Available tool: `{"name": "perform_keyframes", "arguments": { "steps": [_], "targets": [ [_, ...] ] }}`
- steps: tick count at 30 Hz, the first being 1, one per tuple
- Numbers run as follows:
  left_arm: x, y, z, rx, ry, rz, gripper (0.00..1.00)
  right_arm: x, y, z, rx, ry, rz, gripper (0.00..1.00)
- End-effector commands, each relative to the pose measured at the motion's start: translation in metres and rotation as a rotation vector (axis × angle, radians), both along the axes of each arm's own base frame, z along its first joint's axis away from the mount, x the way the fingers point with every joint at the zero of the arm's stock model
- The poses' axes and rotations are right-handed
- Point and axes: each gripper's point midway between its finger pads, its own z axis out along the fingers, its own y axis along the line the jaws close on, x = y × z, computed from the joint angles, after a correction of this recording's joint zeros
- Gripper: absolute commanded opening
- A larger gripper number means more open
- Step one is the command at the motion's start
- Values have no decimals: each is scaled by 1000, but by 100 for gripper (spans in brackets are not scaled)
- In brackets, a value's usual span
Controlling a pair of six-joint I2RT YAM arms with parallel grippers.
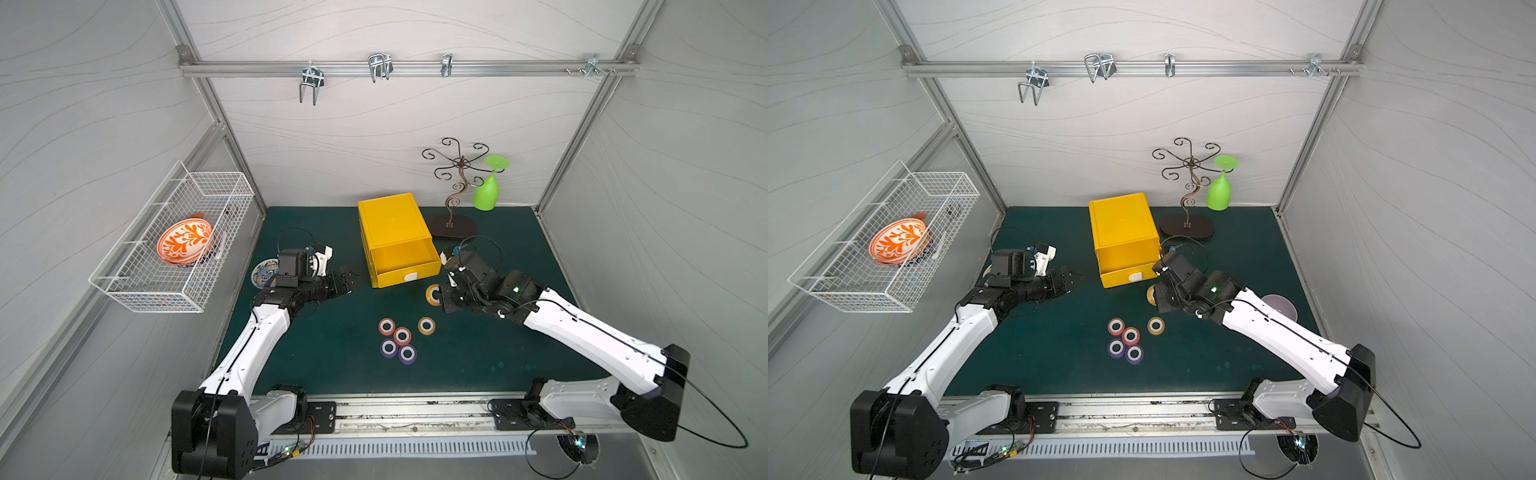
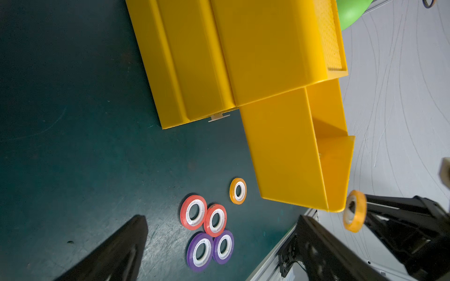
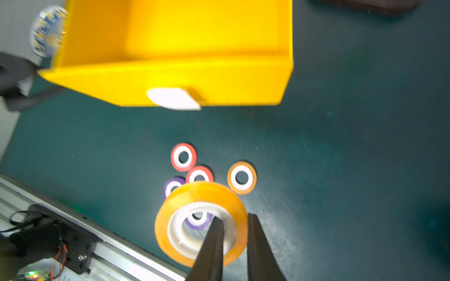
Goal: Place the transparent tape into the drawer according to color
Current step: Place the tape in the drawer.
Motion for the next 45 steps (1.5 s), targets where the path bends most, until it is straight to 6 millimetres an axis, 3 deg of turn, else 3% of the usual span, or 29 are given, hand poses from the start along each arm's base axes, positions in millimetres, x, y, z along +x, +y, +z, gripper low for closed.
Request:
{"name": "perform_keyframes", "arguments": {
  "steps": [1,6,11,21,29,38,45],
  "targets": [
    [2,-2,8,-18,-37,-12,100,20,8,23,8,-73,9,0],
    [3,-3,8,-21,-34,-16,100,48,30,53,67,-143,21,0],
    [3,-3,8,-21,-35,-17,99,72,59,63,90,-178,57,0],
    [2,-2,8,-18,-37,-17,100,98,89,38,45,-155,95,0],
    [2,-2,8,-17,-36,-16,100,98,96,31,49,-138,124,45],
    [3,-1,8,-11,-36,-13,100,81,76,52,71,-157,120,57],
    [3,-1,7,-9,-34,-14,100,51,46,55,90,-124,108,78]
  ]
}}
